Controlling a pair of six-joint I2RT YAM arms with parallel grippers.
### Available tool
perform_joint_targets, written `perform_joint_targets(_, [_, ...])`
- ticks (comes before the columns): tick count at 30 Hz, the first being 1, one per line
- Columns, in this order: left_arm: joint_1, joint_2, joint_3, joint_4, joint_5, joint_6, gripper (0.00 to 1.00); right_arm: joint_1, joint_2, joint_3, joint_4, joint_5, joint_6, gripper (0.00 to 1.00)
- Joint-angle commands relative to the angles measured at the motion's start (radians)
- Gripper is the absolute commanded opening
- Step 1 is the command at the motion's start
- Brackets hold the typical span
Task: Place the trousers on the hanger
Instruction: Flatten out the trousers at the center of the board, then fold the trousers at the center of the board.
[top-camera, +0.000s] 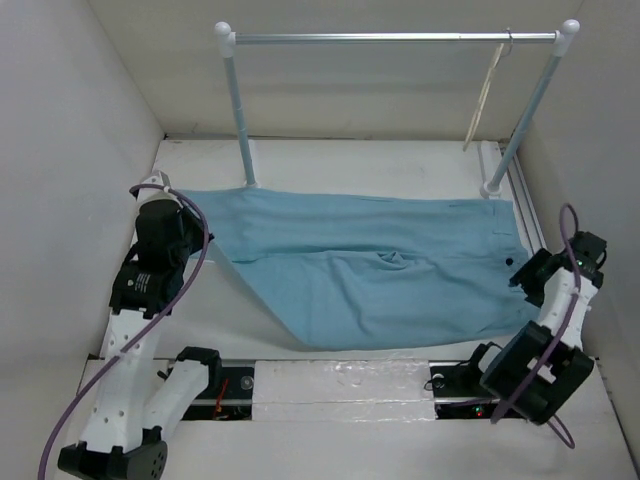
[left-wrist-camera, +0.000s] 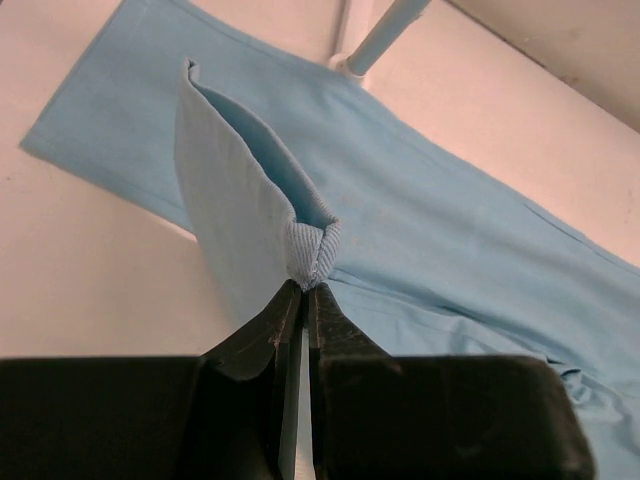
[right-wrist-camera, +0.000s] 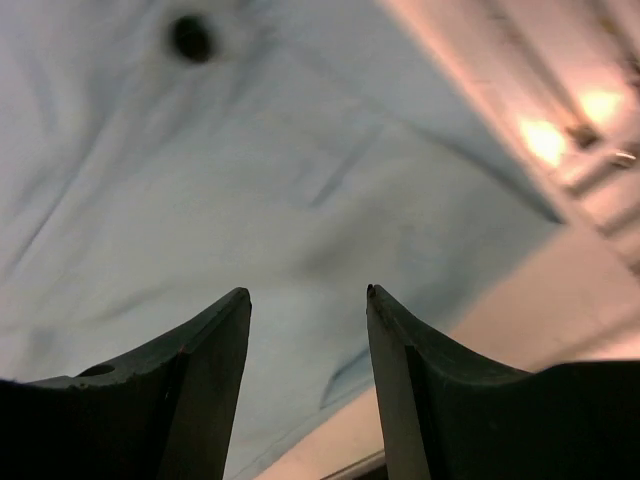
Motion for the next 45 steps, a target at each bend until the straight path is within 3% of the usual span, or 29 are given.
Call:
perform_joint_targets(1, [-0.001,-0.048,-0.019,0.054,0.043,0.027,0.00,-0.138,0.097,0.122,-0.080,0.216,0.006,0.55])
perform_joint_targets(6, [-0.001,-0.097,-0.037,0.050,0.072,0.026,0.00,-0.290,0.257,0.231,-0.131,0.391,-0.086,0.55])
perform_joint_targets(13, [-0.011,-0.088,-0.074,0.083,0.034,0.047,0.00,-0.333,0.271,0.182,-0.123,0.315,-0.043,0.56])
perform_joint_targets(17, [-0.011,-0.078,-0.068,0.091,-0.013,0.049,0.00,-0.333,0.272,0.130,-0.111,0.260,0.023,0.54])
perform_joint_targets(31, [-0.011,-0.066,-0.096,0.123,0.020,0.027,0.00,-0.255,0.255,-0.039,0.016,0.263,0.148,0.47])
perform_joint_targets(34, [-0.011,-0.066,-0.099,0.134,0.003,0.023,0.00,-0.163,0.255,-0.030,0.042,0.300,0.224,0.37])
perform_joint_targets(35, [-0.011,-0.068,-0.100,0.137,-0.009,0.023,0.00,-0.148,0.269,-0.030,0.047,0.295,0.248,0.24])
perform_joint_targets(38, [-0.011,-0.063,-0.113,0.142,-0.048,0.017,0.00,-0.090,0.285,-0.036,0.049,0.293,0.273,0.00])
perform_joint_targets(45, [-0.001,-0.046,-0.140,0.126,-0.183,0.018,0.00,0.013,0.096,0.082,-0.017,0.397,0.167,0.00])
